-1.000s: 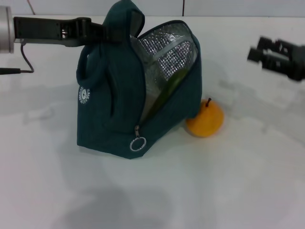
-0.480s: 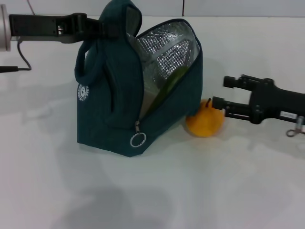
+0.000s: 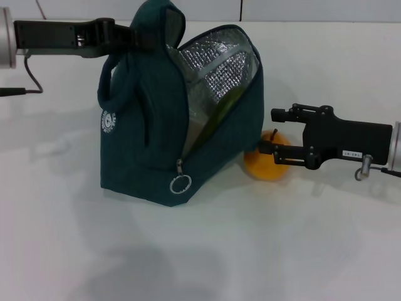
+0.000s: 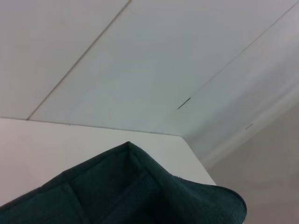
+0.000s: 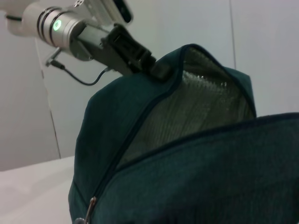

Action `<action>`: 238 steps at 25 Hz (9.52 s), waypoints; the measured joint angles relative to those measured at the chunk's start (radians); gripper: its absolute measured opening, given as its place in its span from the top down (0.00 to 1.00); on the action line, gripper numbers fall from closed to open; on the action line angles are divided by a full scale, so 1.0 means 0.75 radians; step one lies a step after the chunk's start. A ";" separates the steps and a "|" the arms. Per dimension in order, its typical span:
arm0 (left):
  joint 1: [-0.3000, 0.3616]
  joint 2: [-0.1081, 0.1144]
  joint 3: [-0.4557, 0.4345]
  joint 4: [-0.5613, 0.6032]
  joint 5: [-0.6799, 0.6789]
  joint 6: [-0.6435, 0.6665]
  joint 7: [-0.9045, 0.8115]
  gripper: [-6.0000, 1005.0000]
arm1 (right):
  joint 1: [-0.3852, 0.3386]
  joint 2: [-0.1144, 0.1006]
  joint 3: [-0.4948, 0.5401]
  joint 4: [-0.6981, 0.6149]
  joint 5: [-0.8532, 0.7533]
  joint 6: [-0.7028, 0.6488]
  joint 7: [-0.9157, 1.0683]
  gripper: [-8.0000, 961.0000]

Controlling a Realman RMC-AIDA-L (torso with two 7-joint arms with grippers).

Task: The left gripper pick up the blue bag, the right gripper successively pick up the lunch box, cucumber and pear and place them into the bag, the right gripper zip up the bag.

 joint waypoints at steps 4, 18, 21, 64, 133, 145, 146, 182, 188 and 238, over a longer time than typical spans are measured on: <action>-0.004 0.006 0.000 -0.006 -0.003 -0.002 0.005 0.92 | 0.003 0.000 -0.005 0.000 0.017 0.022 -0.021 0.31; -0.009 0.010 -0.002 -0.006 -0.003 -0.018 0.011 0.92 | 0.001 -0.002 -0.051 0.000 0.019 0.038 -0.044 0.75; -0.009 0.010 -0.012 -0.006 -0.004 -0.018 0.011 0.92 | -0.004 -0.004 -0.048 -0.006 0.017 0.027 -0.044 0.86; -0.025 -0.003 -0.012 -0.086 -0.007 -0.018 0.053 0.91 | 0.427 0.000 0.042 0.042 0.355 0.113 0.383 0.91; -0.048 -0.017 -0.002 -0.088 0.000 -0.018 0.081 0.90 | 0.138 -0.011 -0.298 0.192 0.709 0.194 1.266 0.58; -0.043 -0.016 -0.002 -0.088 -0.005 -0.018 0.081 0.90 | 0.126 -0.011 -0.286 0.161 0.721 0.171 1.087 0.91; -0.042 -0.016 -0.002 -0.088 -0.006 -0.017 0.080 0.90 | 0.113 -0.012 -0.285 0.140 0.722 0.159 1.060 0.93; -0.019 -0.068 0.035 -0.383 0.009 0.005 0.140 0.90 | -0.222 -0.054 -0.266 -0.161 0.687 -0.293 0.689 0.84; -0.018 -0.067 0.035 -0.384 0.010 0.024 0.140 0.89 | -0.243 -0.067 -0.266 -0.160 0.673 -0.298 0.672 0.81; 0.024 -0.085 0.037 -0.401 -0.021 0.098 0.129 0.89 | -0.356 -0.004 -0.474 0.152 0.387 -0.304 -0.375 0.17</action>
